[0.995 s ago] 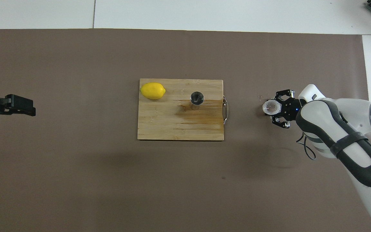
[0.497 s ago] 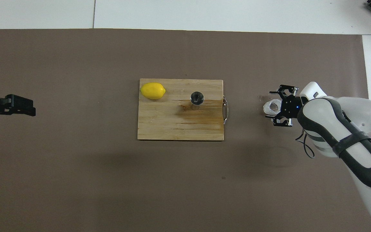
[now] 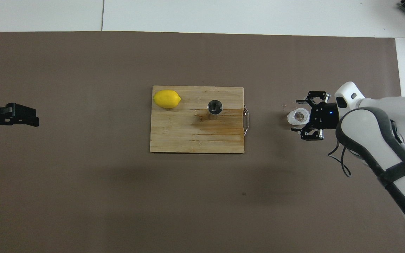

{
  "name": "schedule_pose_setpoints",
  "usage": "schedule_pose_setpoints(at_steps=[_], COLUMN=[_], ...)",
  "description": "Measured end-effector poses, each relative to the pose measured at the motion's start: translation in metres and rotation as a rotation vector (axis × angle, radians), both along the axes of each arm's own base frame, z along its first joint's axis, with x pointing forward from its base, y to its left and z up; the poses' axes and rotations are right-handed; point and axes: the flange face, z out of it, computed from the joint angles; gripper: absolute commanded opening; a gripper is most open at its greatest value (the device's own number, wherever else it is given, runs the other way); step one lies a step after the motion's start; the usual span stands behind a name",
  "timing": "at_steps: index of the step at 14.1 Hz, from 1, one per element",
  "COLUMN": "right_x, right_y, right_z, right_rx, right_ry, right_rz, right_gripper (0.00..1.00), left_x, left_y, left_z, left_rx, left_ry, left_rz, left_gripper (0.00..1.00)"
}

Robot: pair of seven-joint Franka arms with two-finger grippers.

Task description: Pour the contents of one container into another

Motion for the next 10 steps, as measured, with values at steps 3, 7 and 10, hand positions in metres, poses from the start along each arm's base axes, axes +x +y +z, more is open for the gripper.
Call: schedule_pose_setpoints(at_steps=[3,7,10], right_x=[-0.001,-0.004,-0.016], right_y=[0.005,0.006,0.021], right_z=[0.03,0.059,0.1], right_rx=[-0.047,-0.105,-0.219], right_ry=[0.072,0.172,0.278], right_rz=[-0.058,-0.243,-0.428], right_gripper=[1.0,1.0,1.0], left_x=[0.0,0.0,0.0], left_y=[0.0,0.0,0.0], left_z=[0.0,0.0,0.0], left_rx=[0.0,0.0,0.0], left_ry=[0.0,0.0,0.0], left_rz=[0.0,0.0,0.0], left_gripper=[1.0,1.0,1.0])
